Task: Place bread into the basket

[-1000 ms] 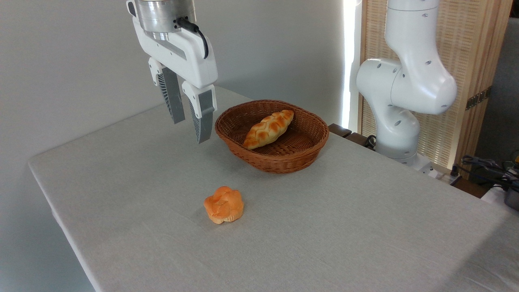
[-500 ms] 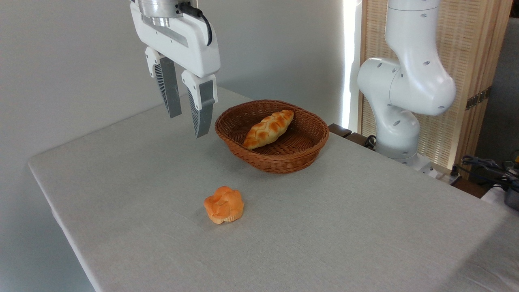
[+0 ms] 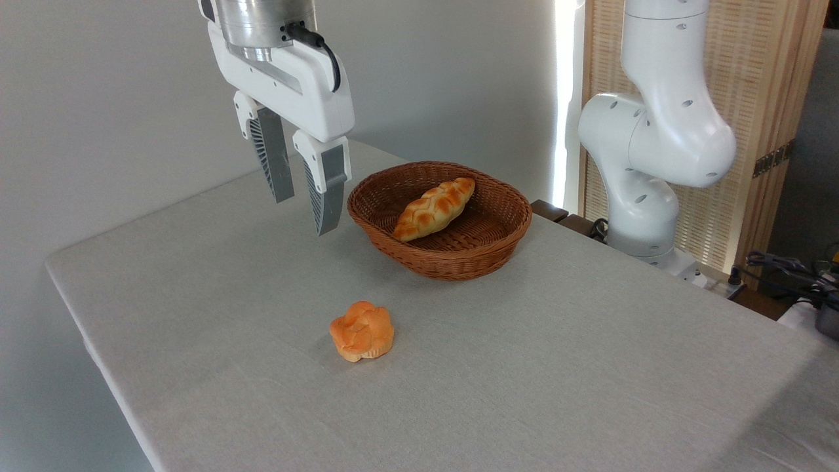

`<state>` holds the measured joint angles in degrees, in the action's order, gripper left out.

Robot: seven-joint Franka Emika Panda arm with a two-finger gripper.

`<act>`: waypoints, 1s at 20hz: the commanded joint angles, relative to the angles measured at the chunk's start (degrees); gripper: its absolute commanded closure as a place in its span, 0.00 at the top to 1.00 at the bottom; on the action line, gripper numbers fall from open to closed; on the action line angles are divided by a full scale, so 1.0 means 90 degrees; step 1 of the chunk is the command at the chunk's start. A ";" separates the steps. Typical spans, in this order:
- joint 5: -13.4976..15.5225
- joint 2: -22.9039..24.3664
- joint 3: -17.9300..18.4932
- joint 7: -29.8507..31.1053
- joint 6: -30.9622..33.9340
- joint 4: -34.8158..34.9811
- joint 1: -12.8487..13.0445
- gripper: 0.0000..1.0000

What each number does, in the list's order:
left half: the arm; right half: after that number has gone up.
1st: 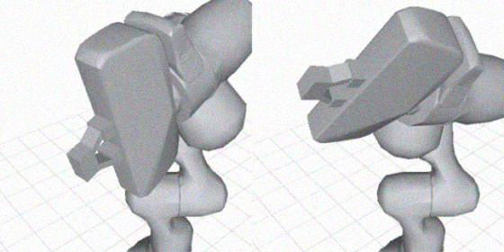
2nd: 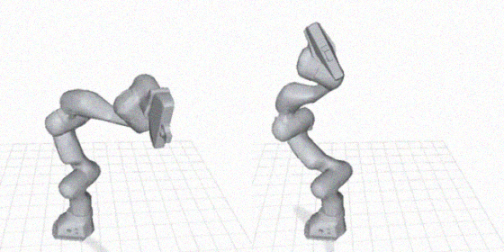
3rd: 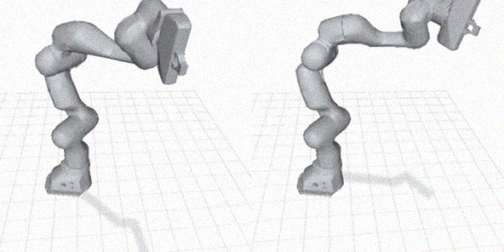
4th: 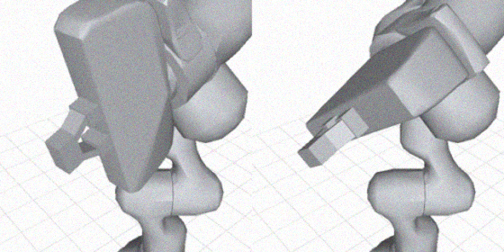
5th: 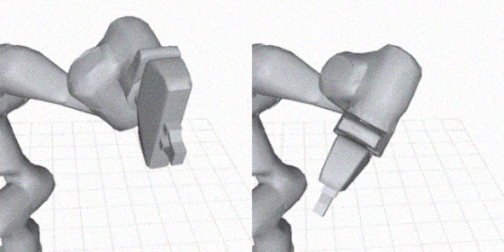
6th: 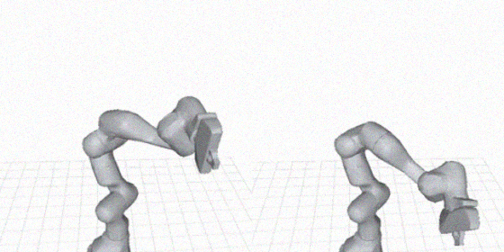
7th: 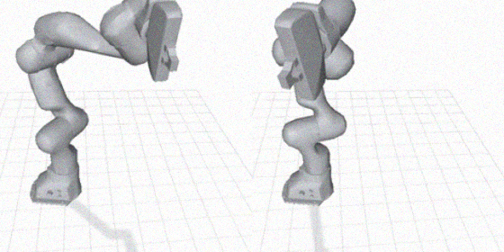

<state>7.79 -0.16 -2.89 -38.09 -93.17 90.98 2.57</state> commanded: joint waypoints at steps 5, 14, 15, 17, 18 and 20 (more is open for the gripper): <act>-0.0084 -0.0178 0.0136 0.0003 0.0079 -0.0284 0.0125 1.00; -0.0680 -0.0236 0.0097 -0.0006 0.0089 -0.0314 0.0134 1.00; -0.0690 -0.0236 0.0097 0.0003 0.0089 -0.0323 0.0134 1.00; -0.0680 -0.0236 0.0097 0.0013 0.0089 -0.0314 0.0134 1.00; -0.0680 -0.0236 0.0106 0.0013 0.0089 -0.0323 0.0134 1.00; -0.0680 -0.0236 0.0097 -0.0026 0.0108 -0.0314 0.0134 1.00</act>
<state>2.46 -1.50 -2.63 -38.09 -93.18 89.66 3.14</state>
